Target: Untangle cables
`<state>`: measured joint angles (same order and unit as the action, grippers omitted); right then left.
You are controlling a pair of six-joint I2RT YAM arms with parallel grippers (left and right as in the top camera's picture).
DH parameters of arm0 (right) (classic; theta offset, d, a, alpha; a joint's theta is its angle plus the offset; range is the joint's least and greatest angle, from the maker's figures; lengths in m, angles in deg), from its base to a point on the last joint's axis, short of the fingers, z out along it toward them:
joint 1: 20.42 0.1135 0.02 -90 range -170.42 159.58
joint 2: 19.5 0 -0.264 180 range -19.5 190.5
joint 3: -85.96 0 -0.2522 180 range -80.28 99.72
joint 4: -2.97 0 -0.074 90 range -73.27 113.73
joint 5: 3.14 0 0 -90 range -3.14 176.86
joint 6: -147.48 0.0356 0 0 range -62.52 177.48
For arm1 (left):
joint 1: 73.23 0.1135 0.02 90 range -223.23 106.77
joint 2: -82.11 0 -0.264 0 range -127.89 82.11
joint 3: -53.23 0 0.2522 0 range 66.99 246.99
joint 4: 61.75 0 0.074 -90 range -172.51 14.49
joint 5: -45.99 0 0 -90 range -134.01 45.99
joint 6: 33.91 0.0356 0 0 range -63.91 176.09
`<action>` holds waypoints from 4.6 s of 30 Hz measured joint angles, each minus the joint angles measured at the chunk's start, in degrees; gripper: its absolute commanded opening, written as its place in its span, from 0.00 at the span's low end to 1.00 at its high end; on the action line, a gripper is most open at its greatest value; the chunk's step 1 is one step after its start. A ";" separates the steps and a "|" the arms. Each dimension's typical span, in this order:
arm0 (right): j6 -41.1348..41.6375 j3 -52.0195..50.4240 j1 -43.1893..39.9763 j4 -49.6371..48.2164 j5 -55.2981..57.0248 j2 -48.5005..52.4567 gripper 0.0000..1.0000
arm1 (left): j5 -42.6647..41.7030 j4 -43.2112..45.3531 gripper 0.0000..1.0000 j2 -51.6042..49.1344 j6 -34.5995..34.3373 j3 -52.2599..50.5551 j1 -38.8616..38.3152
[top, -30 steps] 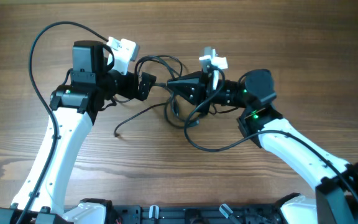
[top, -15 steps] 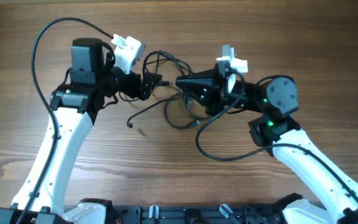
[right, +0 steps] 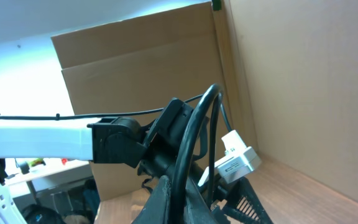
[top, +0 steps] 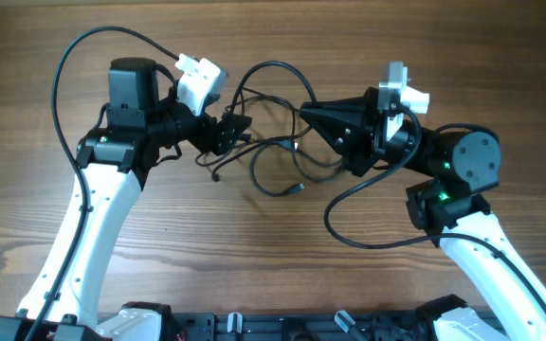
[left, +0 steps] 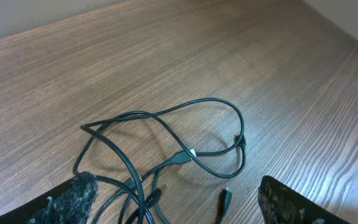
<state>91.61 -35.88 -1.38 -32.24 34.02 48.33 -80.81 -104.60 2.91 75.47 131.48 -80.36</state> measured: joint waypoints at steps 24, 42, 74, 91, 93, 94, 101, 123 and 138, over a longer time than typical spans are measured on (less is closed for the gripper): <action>1.29 0.00 -3.17 -5.09 8.44 -0.26 0.04 | -10.34 -0.87 0.76 0.00 3.91 0.00 0.00; 4.55 -0.02 -6.99 -6.16 12.17 -0.26 0.04 | -21.27 -3.43 0.84 0.00 3.93 0.00 -0.31; 13.94 -0.02 -7.17 -11.65 18.32 -0.37 0.04 | -22.18 -4.68 0.63 0.00 9.64 0.00 -4.61; 19.17 -0.02 -7.17 -16.96 18.16 -0.37 0.04 | -20.72 -10.62 0.41 0.00 13.29 0.00 -4.61; 19.45 -0.02 -7.17 -16.96 18.16 -0.37 0.04 | -19.93 -11.15 0.32 0.00 13.57 0.00 -4.61; 19.63 -0.02 -7.17 -16.98 18.16 -0.37 0.04 | -19.21 -11.54 0.29 0.00 13.86 0.00 -4.61; 19.85 -0.02 -7.17 -16.96 18.16 -0.37 0.05 | -15.58 -12.74 0.04 0.00 14.62 0.00 -4.61; 8.17 0.00 -7.26 3.39 18.64 -0.39 0.04 | -14.91 -4.02 0.04 0.02 6.91 0.00 0.17; 17.64 -0.02 -7.26 -10.58 17.70 -0.44 0.04 | -14.95 -6.40 0.04 17.62 -2.69 0.02 10.97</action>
<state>109.24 -35.90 -8.63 -42.82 51.72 47.89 -95.76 -111.00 20.53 72.78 131.50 -69.39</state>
